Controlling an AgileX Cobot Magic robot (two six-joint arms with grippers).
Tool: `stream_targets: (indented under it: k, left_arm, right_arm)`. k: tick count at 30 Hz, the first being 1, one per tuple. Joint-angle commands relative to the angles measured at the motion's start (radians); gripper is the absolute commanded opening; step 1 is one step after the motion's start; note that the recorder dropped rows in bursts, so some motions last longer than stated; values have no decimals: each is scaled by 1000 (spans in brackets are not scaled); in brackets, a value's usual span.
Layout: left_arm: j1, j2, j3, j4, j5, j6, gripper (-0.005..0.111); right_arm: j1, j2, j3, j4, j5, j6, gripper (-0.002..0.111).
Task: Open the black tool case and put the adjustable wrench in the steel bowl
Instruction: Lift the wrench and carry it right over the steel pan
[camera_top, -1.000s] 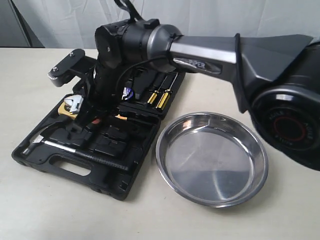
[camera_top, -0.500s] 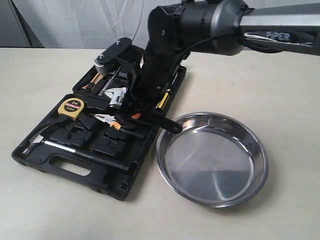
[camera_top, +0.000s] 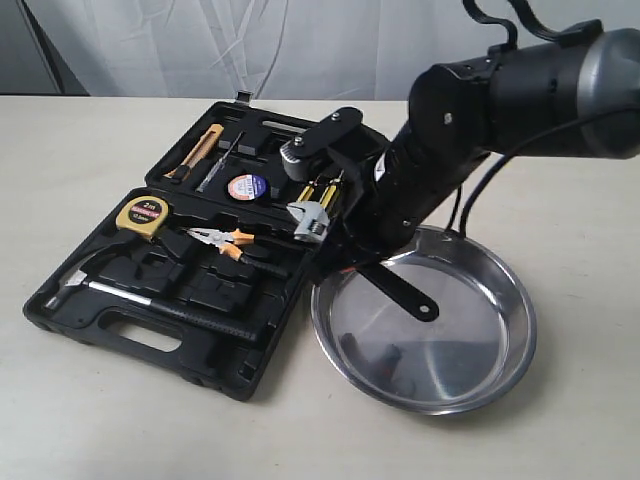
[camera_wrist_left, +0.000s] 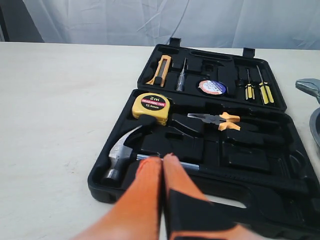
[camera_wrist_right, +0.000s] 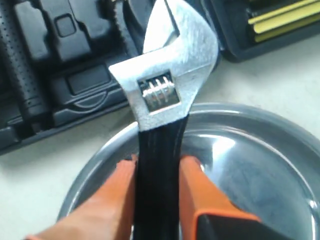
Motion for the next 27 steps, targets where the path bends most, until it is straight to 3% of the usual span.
stream_targets:
  k: [1,11,27]
  left_arm:
    - [-4,-6,5,1,-11,-4,0]
    - [-4,-6,5,1,-11,-4,0]
    - [-4,-6,5,1,-11,-4,0]
  right_arm:
    - [-55,-61,92,3,-59,18,-1]
    - [-87,-74,187,15,-69,18,-1]
    - [-87,15,189,-22,-115,70,-1]
